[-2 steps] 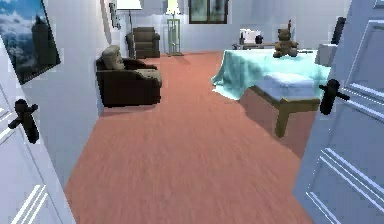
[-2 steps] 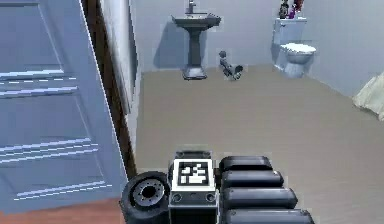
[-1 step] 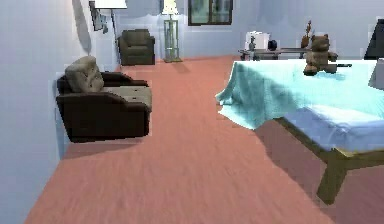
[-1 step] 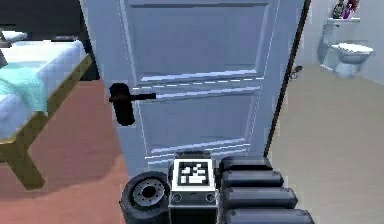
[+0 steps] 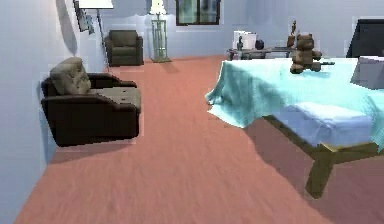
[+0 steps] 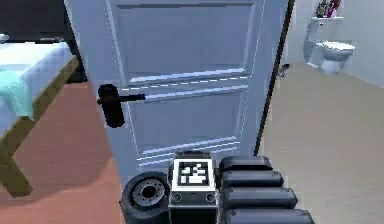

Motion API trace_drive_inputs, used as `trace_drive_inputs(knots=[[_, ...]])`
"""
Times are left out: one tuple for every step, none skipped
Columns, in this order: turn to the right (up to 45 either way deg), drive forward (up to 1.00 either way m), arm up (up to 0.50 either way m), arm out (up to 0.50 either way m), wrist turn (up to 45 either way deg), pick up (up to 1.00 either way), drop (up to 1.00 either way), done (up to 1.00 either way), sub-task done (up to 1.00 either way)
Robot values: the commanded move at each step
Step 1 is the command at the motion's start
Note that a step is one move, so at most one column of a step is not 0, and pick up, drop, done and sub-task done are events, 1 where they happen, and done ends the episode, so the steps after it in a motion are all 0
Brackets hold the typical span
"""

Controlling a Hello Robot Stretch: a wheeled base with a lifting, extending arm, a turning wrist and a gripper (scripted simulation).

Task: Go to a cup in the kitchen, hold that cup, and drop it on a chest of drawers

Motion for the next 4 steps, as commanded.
trace_drive_inputs(knots=[[0.0,1.00,0.00,0.00,0.0,0.00,0.00,0.00,0.00],[0.0,1.00,0.00,0.00,0.0,0.00,0.00,0.00,0.00],[0.0,0.95,0.00,0.00,0.0,0.00,0.00,0.00,0.00],[3.0,0.00,0.00,0.00,0.0,0.00,0.00,0.00,0.00]])
